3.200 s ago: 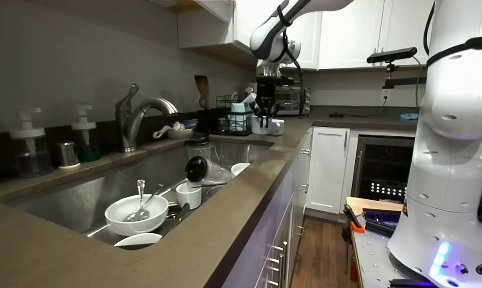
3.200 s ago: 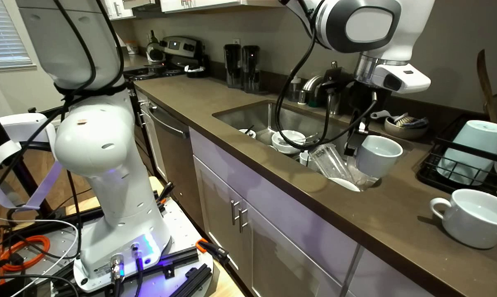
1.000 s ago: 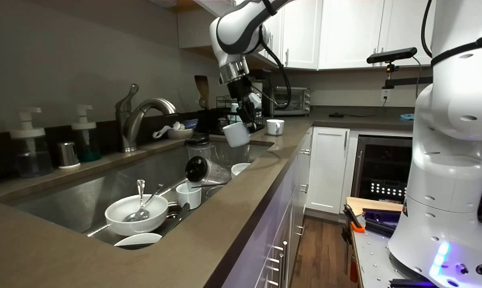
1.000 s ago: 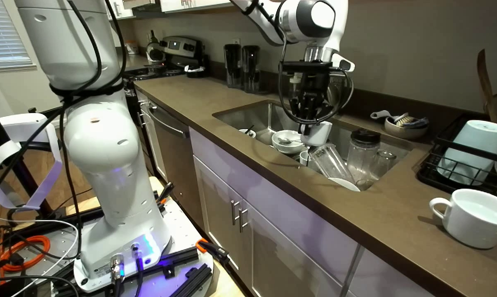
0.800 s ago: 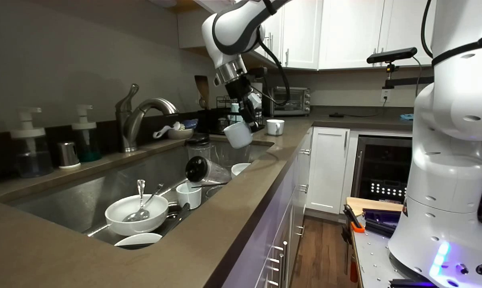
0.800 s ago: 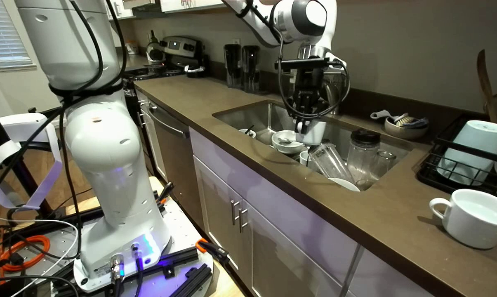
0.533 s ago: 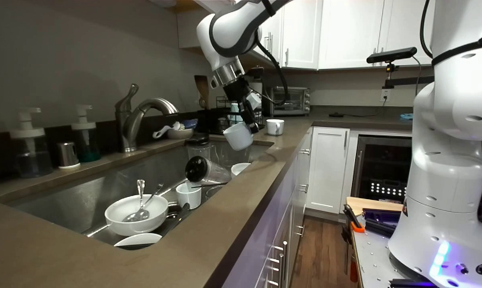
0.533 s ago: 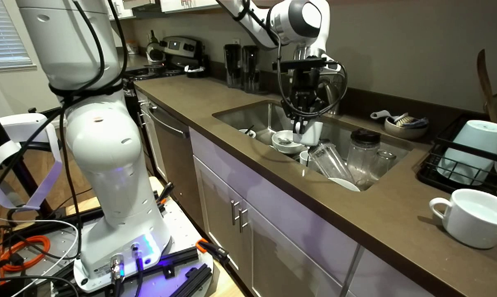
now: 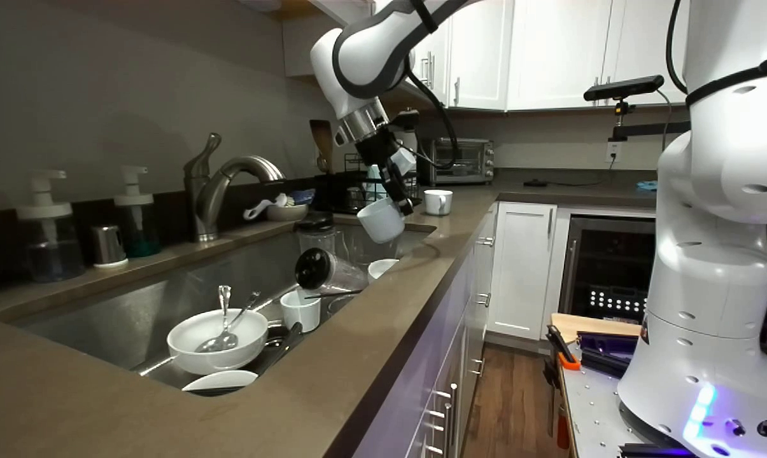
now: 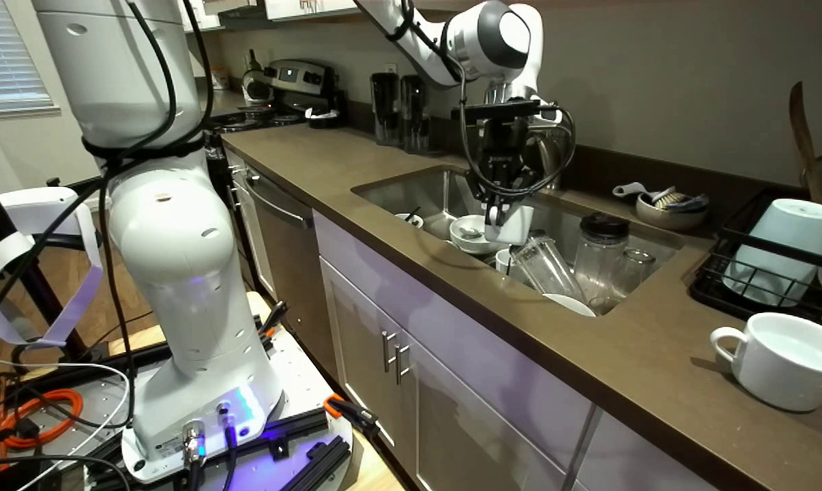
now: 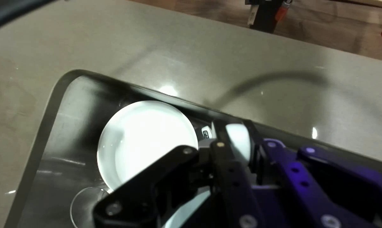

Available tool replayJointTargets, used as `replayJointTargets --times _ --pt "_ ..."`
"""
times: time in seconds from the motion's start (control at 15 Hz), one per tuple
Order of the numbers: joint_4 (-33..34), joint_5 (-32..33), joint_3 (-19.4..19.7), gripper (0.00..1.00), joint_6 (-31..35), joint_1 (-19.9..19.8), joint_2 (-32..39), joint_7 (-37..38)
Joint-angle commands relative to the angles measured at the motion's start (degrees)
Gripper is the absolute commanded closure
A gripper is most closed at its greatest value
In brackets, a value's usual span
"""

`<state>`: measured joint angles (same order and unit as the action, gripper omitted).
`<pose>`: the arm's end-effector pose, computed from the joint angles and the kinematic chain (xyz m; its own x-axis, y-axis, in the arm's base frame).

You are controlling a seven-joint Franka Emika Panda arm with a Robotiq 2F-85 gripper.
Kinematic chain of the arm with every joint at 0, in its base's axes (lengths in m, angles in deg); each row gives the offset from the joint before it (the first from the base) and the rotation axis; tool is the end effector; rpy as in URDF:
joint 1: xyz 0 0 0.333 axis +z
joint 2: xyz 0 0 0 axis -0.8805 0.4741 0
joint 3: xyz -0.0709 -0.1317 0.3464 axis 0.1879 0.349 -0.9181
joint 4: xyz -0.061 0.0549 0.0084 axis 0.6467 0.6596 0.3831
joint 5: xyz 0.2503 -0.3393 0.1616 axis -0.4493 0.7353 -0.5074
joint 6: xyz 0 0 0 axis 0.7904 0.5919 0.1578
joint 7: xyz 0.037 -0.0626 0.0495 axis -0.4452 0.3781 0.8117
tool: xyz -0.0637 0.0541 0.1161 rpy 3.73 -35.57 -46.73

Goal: Pour the water out of the mug on the left and move the mug to the left side of the sink

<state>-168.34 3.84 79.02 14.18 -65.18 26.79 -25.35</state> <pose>0.5513 -0.1135 0.3850 0.8830 0.1869 -0.4305 0.2899 -0.9386 0.1870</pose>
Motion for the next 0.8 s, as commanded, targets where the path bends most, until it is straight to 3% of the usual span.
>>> replayJointTargets --times 0.0,0.27,0.73 --pt "-0.37 6.58 -1.52 0.96 -0.05 1.40 -0.74 -1.02" --pt "-0.48 15.24 -3.55 0.96 -0.64 3.60 -0.12 -2.81" --pt "-0.57 30.23 -6.33 0.96 -8.35 7.17 4.27 -1.88"
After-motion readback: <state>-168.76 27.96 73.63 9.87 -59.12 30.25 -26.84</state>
